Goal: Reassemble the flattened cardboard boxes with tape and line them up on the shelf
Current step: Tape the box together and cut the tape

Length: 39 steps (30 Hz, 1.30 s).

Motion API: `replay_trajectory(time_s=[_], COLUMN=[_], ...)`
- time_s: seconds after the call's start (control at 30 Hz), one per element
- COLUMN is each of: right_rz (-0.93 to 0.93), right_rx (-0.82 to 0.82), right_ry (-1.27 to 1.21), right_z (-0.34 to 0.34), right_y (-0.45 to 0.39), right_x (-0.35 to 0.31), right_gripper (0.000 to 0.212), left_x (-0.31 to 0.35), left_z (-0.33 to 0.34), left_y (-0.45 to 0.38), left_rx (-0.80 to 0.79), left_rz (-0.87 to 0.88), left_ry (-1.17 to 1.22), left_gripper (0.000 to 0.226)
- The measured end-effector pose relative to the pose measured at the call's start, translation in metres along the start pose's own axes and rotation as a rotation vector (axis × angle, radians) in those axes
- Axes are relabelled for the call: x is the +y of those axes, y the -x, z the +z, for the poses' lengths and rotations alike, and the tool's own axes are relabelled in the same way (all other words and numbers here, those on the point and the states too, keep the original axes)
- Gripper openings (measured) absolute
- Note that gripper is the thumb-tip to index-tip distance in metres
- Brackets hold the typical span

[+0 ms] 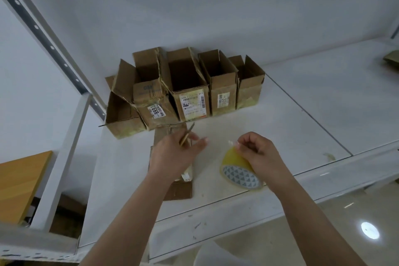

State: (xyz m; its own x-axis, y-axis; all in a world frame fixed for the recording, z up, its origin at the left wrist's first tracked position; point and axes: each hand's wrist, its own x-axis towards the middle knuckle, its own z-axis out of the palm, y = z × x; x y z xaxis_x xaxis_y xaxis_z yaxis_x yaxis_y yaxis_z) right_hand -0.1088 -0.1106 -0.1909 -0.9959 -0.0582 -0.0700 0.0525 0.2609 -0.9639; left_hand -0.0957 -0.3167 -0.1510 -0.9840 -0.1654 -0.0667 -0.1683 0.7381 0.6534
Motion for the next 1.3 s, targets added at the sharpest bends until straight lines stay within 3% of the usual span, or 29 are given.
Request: replay_trajectory(time_s=[0.07,0.1,0.23,0.37,0.47,0.57,0.63,0.7,0.83,1.03,1.17,1.3], right_rz=[-0.03,-0.046,-0.097,-0.072,-0.08,-0.182,-0.297,-0.376,-0.342,-0.301,-0.341,-0.375], right_rx=[-0.029,-0.04,-0.057,-0.198,-0.162,0.016,0.098,0.159,0.192,0.303,0.33,0.329], right_ry=[-0.036,-0.047,-0.067,-0.157,-0.22,-0.001,0.224,0.374,0.448,0.228,0.261,0.359], right_z=[0.0,-0.001,-0.006,-0.015,-0.013,-0.01,-0.01,-0.01,-0.011,-0.01,-0.006,0.0], right_y=[0.001,0.002,0.005,0.008,0.009,0.008,0.007,0.004,-0.002,-0.005,-0.007,-0.007], right_x=[-0.008,-0.011,-0.02,-0.021,-0.017,-0.016,-0.015,-0.012,-0.004,0.005,0.004,0.007], right_gripper=[0.014,0.014,0.019,0.004,0.011,0.026,0.043,0.047,0.054,0.03,0.012,0.011], left_x=[0.015,0.022,0.031,0.037,0.039,0.041,0.043,0.047,0.056,0.053,0.05,0.04], left_z=[0.01,0.018,0.041,0.046,0.042,0.046,0.049,0.05,0.054,0.061,0.063,0.058], left_y=[0.009,0.012,0.014,0.012,0.003,0.002,0.005,0.008,0.017,0.023,0.028,0.024], left_rx=[-0.023,-0.039,0.052,0.168,0.147,0.077,0.044,0.026,-0.028,-0.012,0.044,0.066], left_rz=[0.089,0.105,0.111,0.177,0.184,0.162,0.134,0.153,0.235,0.133,0.107,0.092], left_ry=[0.037,0.054,0.163,0.209,0.205,0.225,0.333,0.417,0.547,0.687,0.615,0.487], left_gripper=[0.073,0.074,0.029,0.027,0.029,0.03,0.03,0.029,0.027,0.029,0.031,0.027])
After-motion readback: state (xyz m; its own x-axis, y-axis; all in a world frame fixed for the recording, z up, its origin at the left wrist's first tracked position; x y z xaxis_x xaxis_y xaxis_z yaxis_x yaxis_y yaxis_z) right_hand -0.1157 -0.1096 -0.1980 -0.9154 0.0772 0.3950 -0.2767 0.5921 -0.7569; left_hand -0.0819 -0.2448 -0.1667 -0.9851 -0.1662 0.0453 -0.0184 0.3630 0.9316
